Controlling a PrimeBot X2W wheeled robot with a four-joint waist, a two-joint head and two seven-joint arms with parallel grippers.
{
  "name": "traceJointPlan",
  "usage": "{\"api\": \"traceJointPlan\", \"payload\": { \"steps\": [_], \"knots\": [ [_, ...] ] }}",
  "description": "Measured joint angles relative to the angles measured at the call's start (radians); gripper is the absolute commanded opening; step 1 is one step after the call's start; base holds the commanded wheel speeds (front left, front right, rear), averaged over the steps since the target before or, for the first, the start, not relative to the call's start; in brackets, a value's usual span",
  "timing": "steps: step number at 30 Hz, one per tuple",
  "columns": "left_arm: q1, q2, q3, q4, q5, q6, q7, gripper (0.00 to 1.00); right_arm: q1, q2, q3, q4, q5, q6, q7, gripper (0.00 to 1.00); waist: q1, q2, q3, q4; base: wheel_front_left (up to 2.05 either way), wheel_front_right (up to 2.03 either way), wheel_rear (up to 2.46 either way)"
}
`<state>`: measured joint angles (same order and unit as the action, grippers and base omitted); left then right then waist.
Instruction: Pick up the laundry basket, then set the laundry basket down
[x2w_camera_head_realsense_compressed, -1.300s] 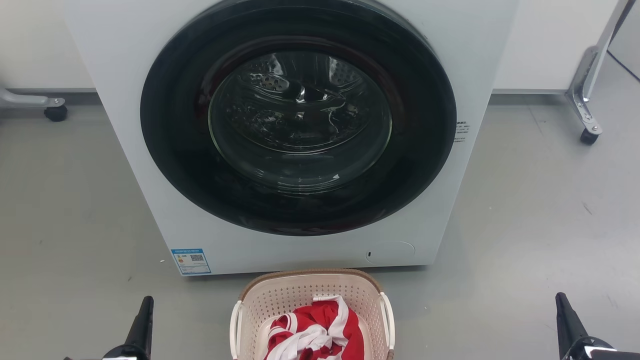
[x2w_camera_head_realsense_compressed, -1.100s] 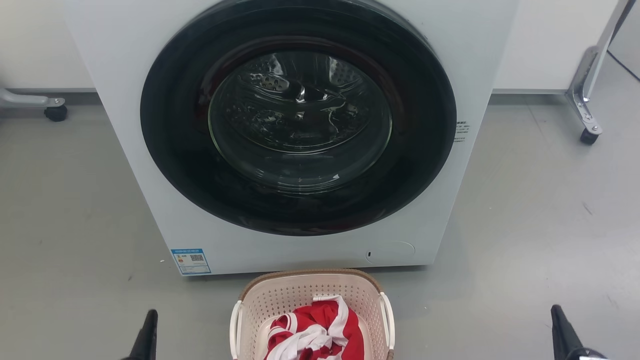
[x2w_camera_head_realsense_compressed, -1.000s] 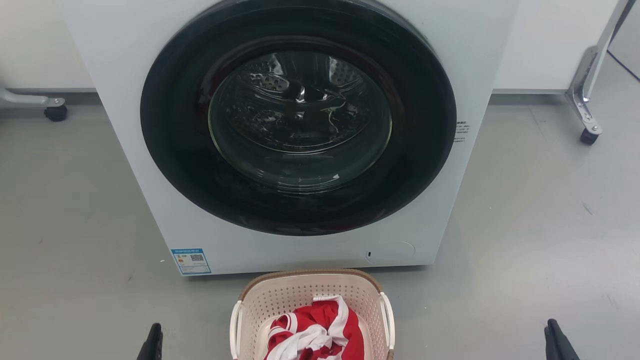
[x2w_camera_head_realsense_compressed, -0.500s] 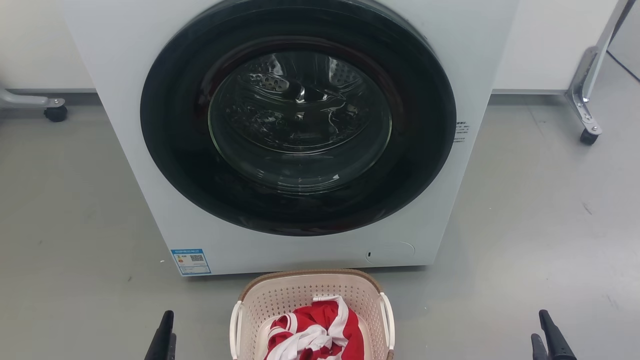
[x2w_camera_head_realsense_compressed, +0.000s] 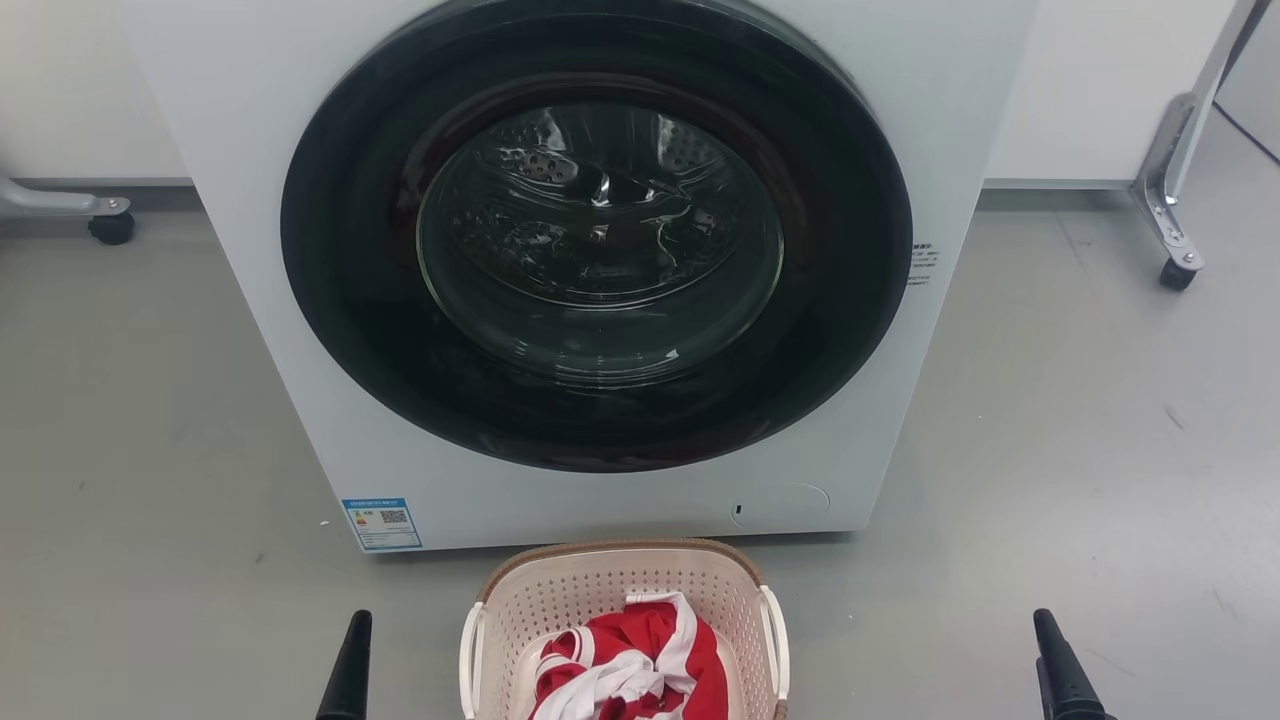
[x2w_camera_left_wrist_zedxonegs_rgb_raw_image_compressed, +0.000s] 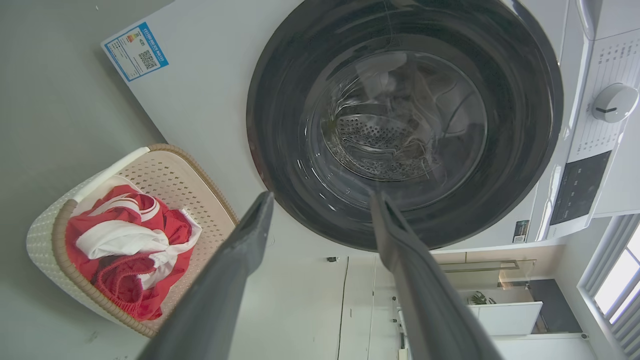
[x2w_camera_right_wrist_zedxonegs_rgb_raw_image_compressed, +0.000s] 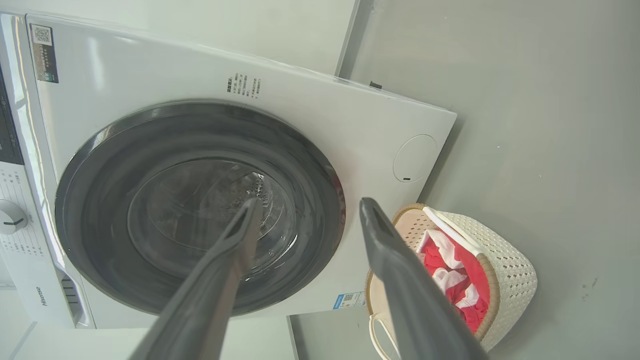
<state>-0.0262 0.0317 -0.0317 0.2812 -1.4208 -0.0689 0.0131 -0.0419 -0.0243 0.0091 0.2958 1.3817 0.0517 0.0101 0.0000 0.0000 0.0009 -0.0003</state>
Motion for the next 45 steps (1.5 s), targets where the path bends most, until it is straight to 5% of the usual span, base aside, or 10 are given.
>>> {"api": "traceJointPlan", "payload": {
  "steps": [45],
  "knots": [
    [0.004, 0.087, -0.214, -0.065, 0.865, 0.132, -0.173, 1.0, 0.033, -0.013, 0.223, -0.063, -0.789, -0.115, -0.17, 1.0, 0.0001, 0.0, 0.002, -0.005, 0.0, 0.0, 0.0]
  ]
}}
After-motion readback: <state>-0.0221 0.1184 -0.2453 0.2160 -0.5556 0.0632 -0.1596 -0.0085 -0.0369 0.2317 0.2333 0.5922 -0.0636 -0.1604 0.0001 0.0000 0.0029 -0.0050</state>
